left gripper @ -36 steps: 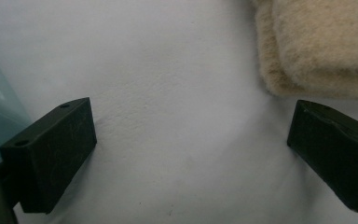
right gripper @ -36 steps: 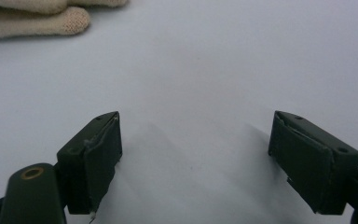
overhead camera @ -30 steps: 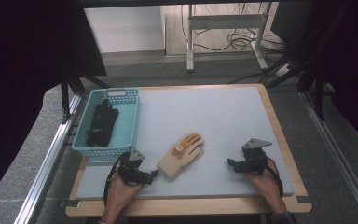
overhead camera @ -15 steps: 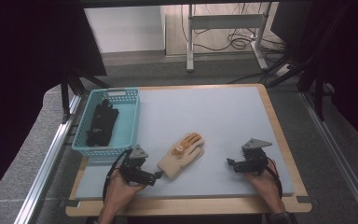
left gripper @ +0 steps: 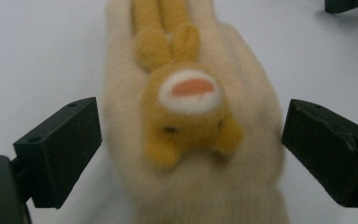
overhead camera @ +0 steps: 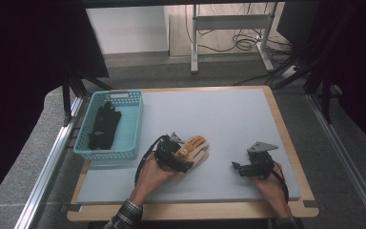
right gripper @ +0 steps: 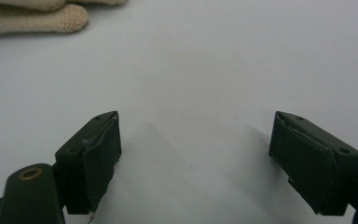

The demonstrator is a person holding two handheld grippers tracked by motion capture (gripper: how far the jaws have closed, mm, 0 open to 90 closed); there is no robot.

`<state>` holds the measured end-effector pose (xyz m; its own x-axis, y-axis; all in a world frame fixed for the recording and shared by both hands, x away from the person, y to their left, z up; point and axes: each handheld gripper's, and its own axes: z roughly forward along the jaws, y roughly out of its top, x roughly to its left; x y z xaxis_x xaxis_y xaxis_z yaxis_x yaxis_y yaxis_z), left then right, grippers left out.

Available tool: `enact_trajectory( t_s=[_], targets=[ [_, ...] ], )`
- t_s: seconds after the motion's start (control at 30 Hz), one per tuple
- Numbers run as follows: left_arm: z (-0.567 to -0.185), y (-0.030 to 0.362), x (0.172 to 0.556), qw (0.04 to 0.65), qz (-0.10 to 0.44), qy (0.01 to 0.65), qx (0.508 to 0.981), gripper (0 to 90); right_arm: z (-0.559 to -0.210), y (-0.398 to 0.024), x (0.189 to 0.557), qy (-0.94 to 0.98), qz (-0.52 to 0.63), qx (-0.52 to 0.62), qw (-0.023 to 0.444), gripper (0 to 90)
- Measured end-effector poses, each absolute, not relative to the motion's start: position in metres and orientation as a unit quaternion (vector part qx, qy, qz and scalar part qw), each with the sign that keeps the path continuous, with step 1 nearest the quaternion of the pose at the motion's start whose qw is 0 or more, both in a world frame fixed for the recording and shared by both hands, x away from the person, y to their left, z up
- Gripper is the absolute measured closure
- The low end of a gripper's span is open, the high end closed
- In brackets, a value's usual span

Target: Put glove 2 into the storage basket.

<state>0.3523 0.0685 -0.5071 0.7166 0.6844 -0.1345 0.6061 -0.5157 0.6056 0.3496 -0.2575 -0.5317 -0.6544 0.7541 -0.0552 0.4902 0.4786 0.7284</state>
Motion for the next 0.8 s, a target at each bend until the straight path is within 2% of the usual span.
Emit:
enact_trajectory(
  t_s=[0.27,0.37,0.47,0.6,0.7,0.8],
  targets=[
    [-0.523,0.048,0.351,0.27,0.075,0.358,0.891,5.2,-0.532,-0.258,0.35,0.839,0.351,0.371,0.188,16.2],
    [-0.525,0.046,0.351,0.258,0.088,0.374,0.886,7.6,-0.532,-0.258,0.349,0.839,0.351,0.371,0.188,16.2],
    [-0.522,0.045,0.352,0.255,0.092,0.383,0.883,16.2,-0.532,-0.257,0.35,0.839,0.351,0.371,0.188,16.2],
    [-0.519,0.048,0.354,0.262,0.094,0.391,0.877,37.7,-0.532,-0.257,0.35,0.839,0.351,0.371,0.189,16.2],
    [-0.518,0.051,0.355,0.264,0.095,0.393,0.876,46.8,-0.532,-0.257,0.349,0.839,0.351,0.371,0.188,16.2],
    [-0.519,0.054,0.356,0.271,0.093,0.396,0.872,51.8,-0.532,-0.257,0.35,0.839,0.351,0.37,0.188,16.3]
  ],
)
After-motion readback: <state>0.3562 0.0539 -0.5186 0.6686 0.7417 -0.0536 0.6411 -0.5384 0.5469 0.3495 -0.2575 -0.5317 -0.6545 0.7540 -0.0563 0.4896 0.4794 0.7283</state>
